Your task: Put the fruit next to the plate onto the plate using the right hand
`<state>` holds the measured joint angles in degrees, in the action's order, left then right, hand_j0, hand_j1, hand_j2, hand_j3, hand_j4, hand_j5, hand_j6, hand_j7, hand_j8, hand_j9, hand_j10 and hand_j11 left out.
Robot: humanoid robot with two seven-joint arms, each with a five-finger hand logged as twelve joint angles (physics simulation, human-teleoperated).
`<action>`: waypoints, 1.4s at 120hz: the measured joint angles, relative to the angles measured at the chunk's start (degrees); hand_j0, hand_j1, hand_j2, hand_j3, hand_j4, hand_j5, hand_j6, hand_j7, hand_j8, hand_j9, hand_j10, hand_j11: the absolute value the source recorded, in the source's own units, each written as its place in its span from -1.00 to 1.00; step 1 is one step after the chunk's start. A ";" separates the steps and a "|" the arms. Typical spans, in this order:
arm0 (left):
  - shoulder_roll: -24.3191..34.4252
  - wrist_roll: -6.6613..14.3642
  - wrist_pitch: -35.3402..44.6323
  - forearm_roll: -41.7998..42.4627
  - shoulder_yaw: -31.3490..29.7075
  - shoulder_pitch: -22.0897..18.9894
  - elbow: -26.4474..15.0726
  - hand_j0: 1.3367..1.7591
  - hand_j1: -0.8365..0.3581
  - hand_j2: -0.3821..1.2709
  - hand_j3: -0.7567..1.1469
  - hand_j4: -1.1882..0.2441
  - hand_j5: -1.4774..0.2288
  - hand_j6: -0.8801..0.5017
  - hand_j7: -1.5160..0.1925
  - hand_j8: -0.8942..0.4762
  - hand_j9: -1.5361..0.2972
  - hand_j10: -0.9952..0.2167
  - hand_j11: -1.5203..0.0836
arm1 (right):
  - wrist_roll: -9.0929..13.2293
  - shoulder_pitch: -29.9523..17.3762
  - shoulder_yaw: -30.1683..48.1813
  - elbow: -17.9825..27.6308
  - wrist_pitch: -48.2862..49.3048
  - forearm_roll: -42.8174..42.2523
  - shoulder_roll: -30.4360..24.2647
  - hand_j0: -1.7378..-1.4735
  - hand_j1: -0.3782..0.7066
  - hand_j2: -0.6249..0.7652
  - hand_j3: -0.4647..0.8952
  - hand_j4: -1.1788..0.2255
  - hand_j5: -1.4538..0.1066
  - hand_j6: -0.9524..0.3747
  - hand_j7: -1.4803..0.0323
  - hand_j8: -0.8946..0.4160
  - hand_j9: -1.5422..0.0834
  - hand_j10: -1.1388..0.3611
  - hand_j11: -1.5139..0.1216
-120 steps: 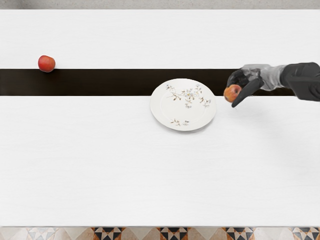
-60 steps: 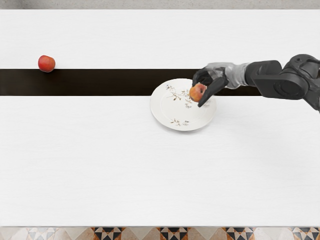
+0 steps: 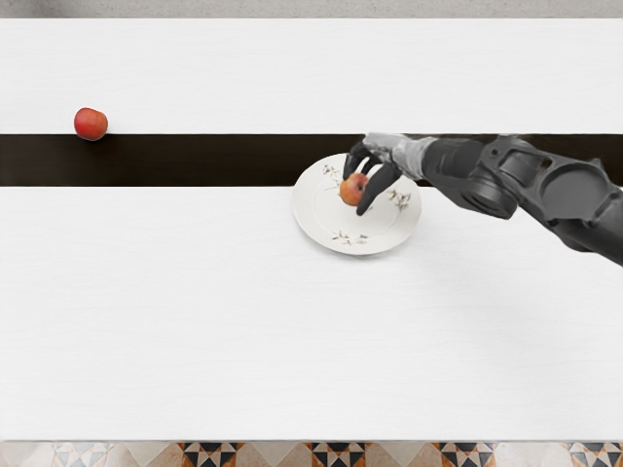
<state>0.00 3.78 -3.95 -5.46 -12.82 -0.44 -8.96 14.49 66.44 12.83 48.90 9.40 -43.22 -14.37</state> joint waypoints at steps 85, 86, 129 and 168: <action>0.00 0.00 0.00 -0.01 -0.01 0.00 0.00 0.52 0.49 -0.48 -0.21 0.32 0.36 -0.08 0.40 -0.05 0.33 0.24 0.50 | -0.09 -0.55 -0.20 -0.64 -4.55 1.44 -1.24 -0.39 -0.36 -0.09 -0.32 0.25 0.37 0.05 0.45 -0.03 0.43 0.13 0.38; 0.00 0.00 0.00 0.00 -0.01 0.00 0.00 0.52 0.49 -0.48 -0.21 0.32 0.36 -0.08 0.40 -0.05 0.33 0.24 0.50 | -0.13 -0.53 -0.17 -0.61 -4.57 1.81 -1.42 -0.39 -0.38 -0.09 -0.32 0.26 0.39 0.06 0.47 -0.01 0.44 0.14 0.40; 0.00 0.00 0.00 0.00 -0.01 0.00 0.00 0.52 0.49 -0.48 -0.21 0.32 0.36 -0.08 0.40 -0.05 0.33 0.24 0.50 | -3.57 -1.27 5.53 0.64 16.87 31.48 -14.61 -0.40 -0.77 -0.11 -0.32 0.56 0.72 0.32 0.81 0.25 0.76 0.41 0.72; 0.00 0.00 0.00 0.00 0.00 0.01 0.00 0.52 0.49 -0.48 -0.21 0.32 0.36 -0.08 0.40 -0.05 0.33 0.24 0.50 | -1.96 -6.96 6.17 0.74 25.22 49.99 -27.14 -0.40 -0.85 -0.11 -0.32 0.62 0.79 0.37 0.88 0.30 0.83 0.46 0.78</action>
<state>0.00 3.77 -3.95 -5.46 -12.82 -0.43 -8.96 12.53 59.49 19.00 49.64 34.62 6.76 -41.51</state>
